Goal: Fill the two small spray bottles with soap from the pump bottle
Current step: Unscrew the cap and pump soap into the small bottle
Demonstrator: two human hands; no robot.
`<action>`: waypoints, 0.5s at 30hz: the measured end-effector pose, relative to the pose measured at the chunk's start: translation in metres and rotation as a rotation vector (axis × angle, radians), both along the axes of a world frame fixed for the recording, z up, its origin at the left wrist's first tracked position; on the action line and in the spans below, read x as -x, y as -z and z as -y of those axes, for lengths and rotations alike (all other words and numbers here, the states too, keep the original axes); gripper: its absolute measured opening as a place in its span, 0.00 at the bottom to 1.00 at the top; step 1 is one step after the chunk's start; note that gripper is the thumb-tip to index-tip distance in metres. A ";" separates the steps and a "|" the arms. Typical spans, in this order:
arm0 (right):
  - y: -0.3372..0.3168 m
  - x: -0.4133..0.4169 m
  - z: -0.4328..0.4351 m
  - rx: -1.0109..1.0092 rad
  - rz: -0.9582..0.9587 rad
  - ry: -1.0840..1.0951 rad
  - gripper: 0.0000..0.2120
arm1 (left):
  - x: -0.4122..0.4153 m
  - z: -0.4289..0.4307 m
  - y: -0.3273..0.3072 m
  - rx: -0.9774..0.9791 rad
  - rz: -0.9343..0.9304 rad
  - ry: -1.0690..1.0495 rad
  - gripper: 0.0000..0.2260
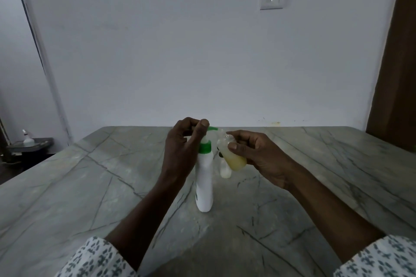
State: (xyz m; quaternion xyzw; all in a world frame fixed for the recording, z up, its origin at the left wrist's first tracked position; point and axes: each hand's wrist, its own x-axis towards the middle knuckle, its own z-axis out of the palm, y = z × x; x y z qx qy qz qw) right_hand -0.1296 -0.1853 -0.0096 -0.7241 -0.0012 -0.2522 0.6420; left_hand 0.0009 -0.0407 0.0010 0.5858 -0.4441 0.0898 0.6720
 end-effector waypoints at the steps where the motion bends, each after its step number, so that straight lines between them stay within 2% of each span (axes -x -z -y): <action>1: 0.001 0.000 0.000 -0.007 -0.005 -0.011 0.17 | 0.001 0.000 -0.001 0.003 0.000 0.003 0.12; 6: 0.002 0.000 0.002 -0.046 -0.009 -0.029 0.20 | 0.004 -0.002 -0.002 0.018 0.002 0.023 0.12; 12: 0.002 0.002 0.008 -0.073 -0.008 0.022 0.22 | 0.004 -0.006 -0.001 -0.020 -0.036 0.090 0.20; 15: 0.000 0.004 0.012 -0.067 -0.005 0.086 0.24 | -0.012 -0.013 0.003 -0.239 -0.074 0.254 0.37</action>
